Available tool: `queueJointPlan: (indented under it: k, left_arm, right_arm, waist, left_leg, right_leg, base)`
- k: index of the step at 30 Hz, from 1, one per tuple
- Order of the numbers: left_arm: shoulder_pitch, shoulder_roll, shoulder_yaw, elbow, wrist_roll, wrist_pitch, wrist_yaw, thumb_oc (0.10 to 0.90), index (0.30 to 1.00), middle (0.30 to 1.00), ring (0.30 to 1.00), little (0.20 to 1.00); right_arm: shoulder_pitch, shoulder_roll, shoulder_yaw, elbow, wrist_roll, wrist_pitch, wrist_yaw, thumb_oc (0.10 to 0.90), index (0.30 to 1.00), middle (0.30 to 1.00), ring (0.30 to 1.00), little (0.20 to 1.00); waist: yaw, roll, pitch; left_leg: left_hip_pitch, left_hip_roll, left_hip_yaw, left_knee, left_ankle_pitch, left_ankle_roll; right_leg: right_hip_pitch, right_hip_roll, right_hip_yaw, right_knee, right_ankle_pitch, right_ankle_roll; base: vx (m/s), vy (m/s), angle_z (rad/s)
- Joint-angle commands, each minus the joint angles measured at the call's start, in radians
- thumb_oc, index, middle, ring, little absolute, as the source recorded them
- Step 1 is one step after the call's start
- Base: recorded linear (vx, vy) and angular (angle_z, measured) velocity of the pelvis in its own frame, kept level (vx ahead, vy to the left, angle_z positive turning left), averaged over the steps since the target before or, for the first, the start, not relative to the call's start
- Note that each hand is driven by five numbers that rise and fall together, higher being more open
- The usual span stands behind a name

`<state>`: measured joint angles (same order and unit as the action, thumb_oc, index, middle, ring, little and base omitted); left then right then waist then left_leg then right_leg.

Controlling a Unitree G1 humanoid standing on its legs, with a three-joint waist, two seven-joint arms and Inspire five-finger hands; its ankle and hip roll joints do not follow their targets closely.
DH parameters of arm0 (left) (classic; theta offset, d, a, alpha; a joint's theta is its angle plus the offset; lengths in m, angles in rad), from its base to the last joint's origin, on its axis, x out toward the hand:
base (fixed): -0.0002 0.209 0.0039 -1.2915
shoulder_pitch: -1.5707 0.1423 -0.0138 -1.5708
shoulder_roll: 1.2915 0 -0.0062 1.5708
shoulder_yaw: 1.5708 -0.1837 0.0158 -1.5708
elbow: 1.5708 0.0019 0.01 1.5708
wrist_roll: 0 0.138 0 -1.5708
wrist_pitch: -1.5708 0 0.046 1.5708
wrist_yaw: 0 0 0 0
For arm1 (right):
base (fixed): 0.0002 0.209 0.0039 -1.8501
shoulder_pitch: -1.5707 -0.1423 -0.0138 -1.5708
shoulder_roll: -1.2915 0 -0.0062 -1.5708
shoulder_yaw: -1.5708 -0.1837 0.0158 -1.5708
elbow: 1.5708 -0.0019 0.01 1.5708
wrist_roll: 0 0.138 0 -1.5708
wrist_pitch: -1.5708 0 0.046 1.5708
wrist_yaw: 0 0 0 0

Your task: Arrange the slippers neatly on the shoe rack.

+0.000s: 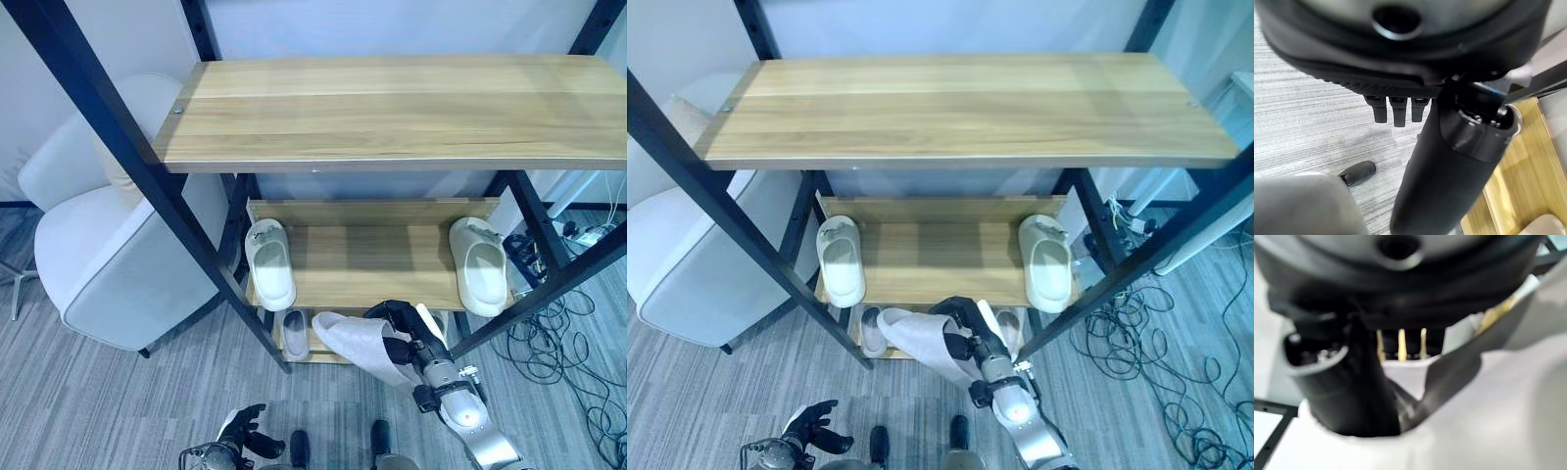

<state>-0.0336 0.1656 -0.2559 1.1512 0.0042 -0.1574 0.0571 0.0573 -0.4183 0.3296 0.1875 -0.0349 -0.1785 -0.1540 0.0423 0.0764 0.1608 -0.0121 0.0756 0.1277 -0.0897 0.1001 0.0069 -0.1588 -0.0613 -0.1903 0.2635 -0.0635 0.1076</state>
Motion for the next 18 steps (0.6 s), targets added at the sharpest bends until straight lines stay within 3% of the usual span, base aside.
queueJointPlan:
  k: [1,8,18]
  left_arm:
    - [0.036,-0.016,-0.031,0.071,0.019,-0.009,0.003,0.8,0.9,0.9,0.9,0.9]
    - [0.024,-0.03,-0.06,0.073,0.05,-0.005,0.002,0.8,0.9,0.9,0.9,0.9]
    - [0.019,-0.034,-0.083,0.059,0.047,-0.008,-0.002,0.8,0.9,0.9,0.9,0.9]
  right_arm:
    - [-0.043,-0.012,-0.039,-0.125,-0.013,-0.092,0.006,0.4,0.3,0.3,0.3,0.3]
    - [0.009,-0.031,-0.025,-0.15,-0.005,-0.087,0.044,0.4,0.3,0.3,0.3,0.3]
    - [0.036,-0.035,-0.005,-0.096,-0.005,-0.082,0.059,0.4,0.3,0.3,0.3,0.3]
  waist:
    - [0.011,-0.056,-0.076]
    - [-0.021,-0.046,-0.08]
    - [-0.031,-0.044,-0.068]
  left_leg:
    - [-0.052,-0.105,-0.08,0.033,-0.085,-0.033]
    - [-0.022,-0.09,-0.087,0.013,-0.072,-0.05]
    - [-0.004,-0.07,-0.1,0.042,-0.084,-0.059]
  right_leg:
    - [0.165,-0.018,0.033,-0.283,-0.003,0.006]
    - [0.197,-0.007,0.028,-0.315,-0.005,-0.004]
    - [0.219,0.009,0.03,-0.307,-0.024,-0.019]
  base:
    - [0.05,-0.098,-0.22]
    - [0.02,-0.072,0.0]
    - [0.01,-0.046,0.01]
